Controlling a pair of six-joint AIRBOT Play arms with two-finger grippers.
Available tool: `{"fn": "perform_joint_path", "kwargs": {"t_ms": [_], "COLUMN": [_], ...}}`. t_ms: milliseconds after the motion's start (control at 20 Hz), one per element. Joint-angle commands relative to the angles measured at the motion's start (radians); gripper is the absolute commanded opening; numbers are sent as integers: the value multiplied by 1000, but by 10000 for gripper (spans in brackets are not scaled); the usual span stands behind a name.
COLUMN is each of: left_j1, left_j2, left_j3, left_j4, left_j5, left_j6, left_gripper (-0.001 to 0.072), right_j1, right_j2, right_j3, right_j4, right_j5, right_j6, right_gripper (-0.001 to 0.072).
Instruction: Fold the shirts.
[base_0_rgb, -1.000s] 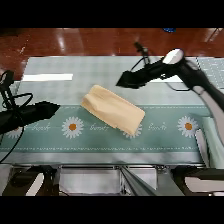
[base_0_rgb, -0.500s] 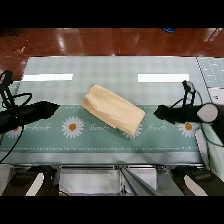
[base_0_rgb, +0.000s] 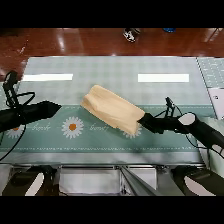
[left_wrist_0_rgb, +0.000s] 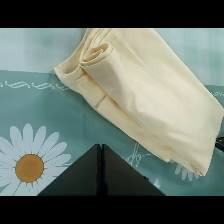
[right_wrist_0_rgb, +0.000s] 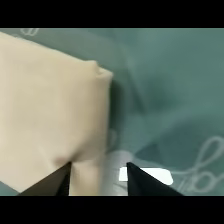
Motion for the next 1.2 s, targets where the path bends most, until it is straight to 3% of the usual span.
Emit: {"fn": "perform_joint_path", "kwargs": {"t_ms": [0,50,100,150,200,250,400,600,800,1150], "left_j1": [-2,-2,-2,-2,-2,-2,-2,-2,-2,-2], "left_j2": [-17,-18,-19,-20,-20,-20,-20,-20,-20,-20], "left_j3": [0,0,0,0,0,0,0,0,0,0], "left_j4": [-23,-23,-23,-23,-23,-23,-23,-37,-181,-198], "left_j5": [-1,0,0,0,0,0,0,-2,-4,-80], "left_j6": [1,1,1,1,1,1,1,0,12,41], "left_gripper": [21,22,21,22,22,22,22,22,22,22], "right_j1": [41,55,74,92,112,125,119,38,-111,-481], "right_j2": [-127,-153,-182,-208,-232,-248,-254,-254,-254,-234], "right_j3": [51,78,113,150,197,249,480,856,1148,1420], "right_j4": [223,251,273,288,290,290,189,-60,-248,-280], "right_j5": [-12,-10,-3,8,30,60,125,233,365,703], "right_j6": [-182,-203,-223,-251,-294,-334,-314,-134,37,125], "right_gripper": [410,394,329,224,47,18,17,17,17,17]}}
